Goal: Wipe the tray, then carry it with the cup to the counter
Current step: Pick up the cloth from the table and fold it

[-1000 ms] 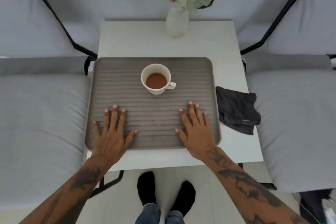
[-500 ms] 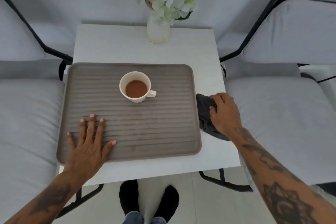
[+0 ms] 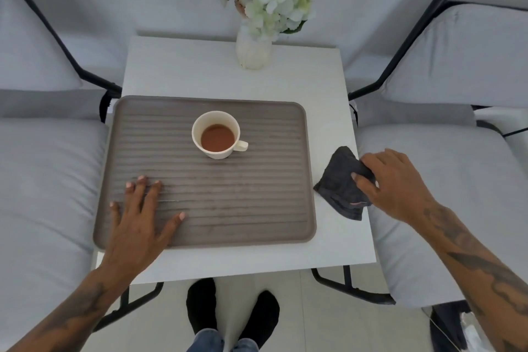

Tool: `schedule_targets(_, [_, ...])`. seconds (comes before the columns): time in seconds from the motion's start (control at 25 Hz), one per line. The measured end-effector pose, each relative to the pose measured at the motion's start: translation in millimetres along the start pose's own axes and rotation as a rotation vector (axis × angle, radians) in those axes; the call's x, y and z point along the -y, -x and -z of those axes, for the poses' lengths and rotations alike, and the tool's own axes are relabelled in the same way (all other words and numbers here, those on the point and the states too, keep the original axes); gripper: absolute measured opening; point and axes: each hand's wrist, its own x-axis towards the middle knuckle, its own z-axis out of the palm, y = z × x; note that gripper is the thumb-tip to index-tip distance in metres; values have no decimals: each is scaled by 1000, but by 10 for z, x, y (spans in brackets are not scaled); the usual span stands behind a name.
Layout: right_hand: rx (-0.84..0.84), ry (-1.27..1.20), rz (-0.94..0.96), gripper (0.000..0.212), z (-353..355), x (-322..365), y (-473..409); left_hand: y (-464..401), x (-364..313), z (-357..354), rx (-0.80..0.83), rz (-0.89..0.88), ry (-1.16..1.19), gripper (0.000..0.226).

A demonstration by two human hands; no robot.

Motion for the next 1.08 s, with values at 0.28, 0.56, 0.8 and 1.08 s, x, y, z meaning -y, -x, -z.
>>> schedule_targets(0.28, [-184,-418,167,23,756,884,544,416,-1503,526,206,-161,836,91])
schedule_targets(0.56, [93,-1062,241,13,839,1570,341,154,-1647,1194,560,-267,1106,52])
schedule_targets(0.8, [515,-949,234,11,237,1588,350,420,-948,946,453,-44,1035,10])
schedule_targets(1.08, [225,-848,170,21,87,1877,16,363,-812,756,194,44,1081,25])
